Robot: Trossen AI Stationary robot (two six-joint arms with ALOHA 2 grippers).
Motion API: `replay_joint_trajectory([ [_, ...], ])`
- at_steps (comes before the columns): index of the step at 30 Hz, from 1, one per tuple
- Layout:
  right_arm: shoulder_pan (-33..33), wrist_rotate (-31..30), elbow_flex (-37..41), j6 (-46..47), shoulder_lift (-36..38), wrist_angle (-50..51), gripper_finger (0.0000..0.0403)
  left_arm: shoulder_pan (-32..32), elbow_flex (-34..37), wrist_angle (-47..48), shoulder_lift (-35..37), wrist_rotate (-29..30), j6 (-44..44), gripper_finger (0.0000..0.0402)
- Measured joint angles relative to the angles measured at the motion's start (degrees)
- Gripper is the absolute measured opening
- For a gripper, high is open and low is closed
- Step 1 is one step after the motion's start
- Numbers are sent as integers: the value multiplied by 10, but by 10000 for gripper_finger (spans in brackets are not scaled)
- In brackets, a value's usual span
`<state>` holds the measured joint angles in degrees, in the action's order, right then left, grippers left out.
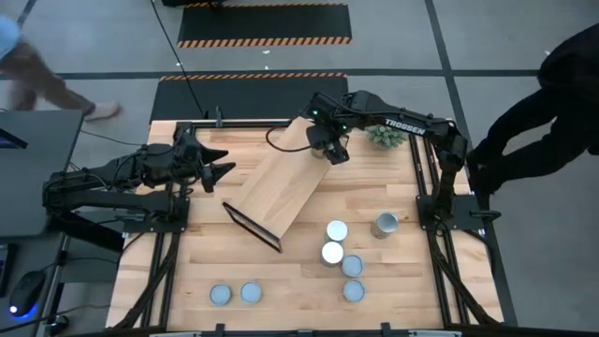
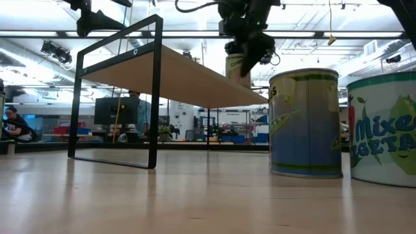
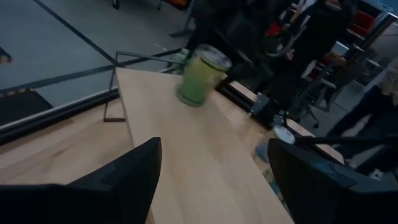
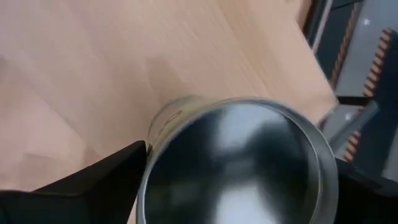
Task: Pick and place cans onto a shelf
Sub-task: Put the canned oranges on the shelf
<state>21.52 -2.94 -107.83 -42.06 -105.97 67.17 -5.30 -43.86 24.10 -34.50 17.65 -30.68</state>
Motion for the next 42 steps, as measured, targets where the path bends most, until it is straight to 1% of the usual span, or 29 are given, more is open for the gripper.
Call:
replay_joint_trajectory([
  [9,3,-17,0,-16,1,-23,384,0,0,1,0,-5,4,299],
  [13,3,8,0,2,1,-29,384,0,0,2,0,-10,5,299],
  [20,4,29,0,45,1,-46,390,0,0,2,-3,-12,17,299],
  [24,4,32,-1,61,1,-55,399,0,0,-1,-4,-12,31,299],
  [37,4,32,-1,80,2,-88,400,0,-1,-2,-4,-9,32,299],
  [42,3,45,-1,80,7,-109,400,0,-1,-2,-4,-13,28,299],
])
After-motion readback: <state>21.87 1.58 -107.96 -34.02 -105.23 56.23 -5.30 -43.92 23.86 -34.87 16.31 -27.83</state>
